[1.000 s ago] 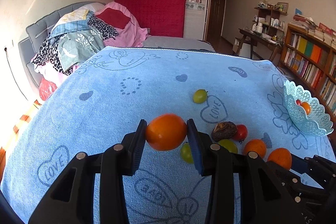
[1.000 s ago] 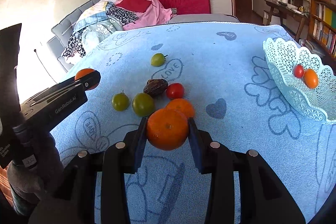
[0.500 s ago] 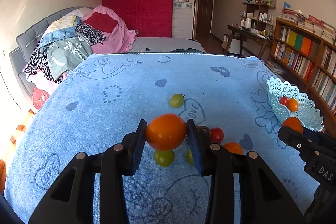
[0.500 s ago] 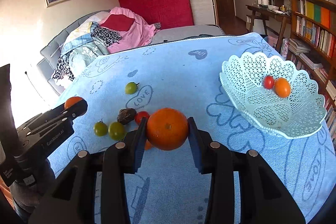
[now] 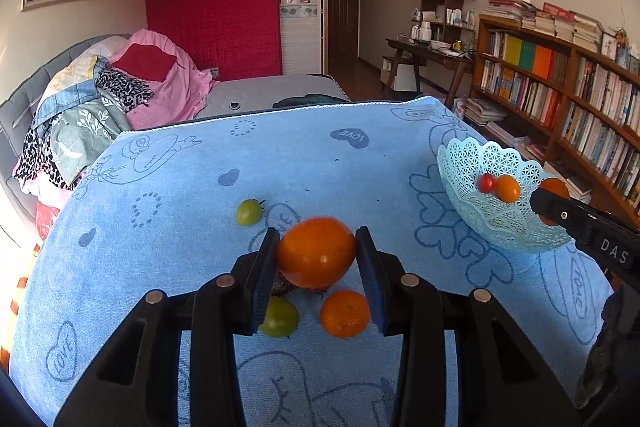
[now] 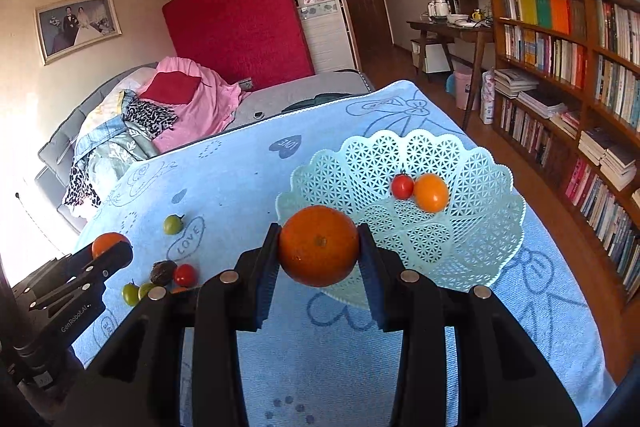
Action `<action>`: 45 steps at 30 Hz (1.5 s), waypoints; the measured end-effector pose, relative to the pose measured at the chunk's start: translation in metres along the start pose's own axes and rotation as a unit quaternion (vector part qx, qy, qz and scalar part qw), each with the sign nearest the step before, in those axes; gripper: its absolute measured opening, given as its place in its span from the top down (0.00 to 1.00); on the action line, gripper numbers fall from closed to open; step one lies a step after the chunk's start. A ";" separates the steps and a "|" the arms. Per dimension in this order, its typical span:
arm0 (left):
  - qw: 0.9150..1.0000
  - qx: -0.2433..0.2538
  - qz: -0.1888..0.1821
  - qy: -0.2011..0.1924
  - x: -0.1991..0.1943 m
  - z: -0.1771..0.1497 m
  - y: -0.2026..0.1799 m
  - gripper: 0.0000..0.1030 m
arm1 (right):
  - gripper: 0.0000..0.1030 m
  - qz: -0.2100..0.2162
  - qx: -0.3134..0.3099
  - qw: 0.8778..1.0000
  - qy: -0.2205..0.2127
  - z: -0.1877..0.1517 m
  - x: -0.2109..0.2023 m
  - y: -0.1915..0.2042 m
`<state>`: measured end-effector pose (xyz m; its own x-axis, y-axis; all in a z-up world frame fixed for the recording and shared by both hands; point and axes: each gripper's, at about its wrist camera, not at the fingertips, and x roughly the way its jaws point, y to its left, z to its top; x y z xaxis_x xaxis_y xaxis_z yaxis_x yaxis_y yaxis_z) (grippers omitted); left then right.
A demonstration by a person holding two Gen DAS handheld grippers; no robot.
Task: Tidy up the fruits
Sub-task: 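Carry the orange and tangerine over the basket with both tools, then open both tools to release the orange and tangerine into the basket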
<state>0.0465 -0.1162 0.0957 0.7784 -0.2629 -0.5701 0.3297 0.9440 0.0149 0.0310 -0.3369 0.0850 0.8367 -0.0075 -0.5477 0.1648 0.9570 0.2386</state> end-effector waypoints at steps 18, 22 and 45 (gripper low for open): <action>0.993 0.067 -0.094 0.001 0.042 0.032 -0.095 0.62 | 0.62 -0.073 0.041 0.996 -0.014 0.004 0.009 -0.063; 0.991 0.080 -0.109 -0.006 0.047 0.037 -0.113 0.62 | 0.62 -0.078 0.048 0.996 -0.020 0.005 0.007 -0.069; 0.986 0.111 -0.121 -0.011 0.063 0.030 -0.141 0.32 | 0.62 -0.094 0.058 0.993 -0.028 0.006 0.007 -0.079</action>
<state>0.0644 -0.2720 0.0822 0.6737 -0.4814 -0.5607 0.6138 0.7870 0.0618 0.0272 -0.4142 0.0669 0.8128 -0.2030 -0.5460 0.3774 0.8975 0.2280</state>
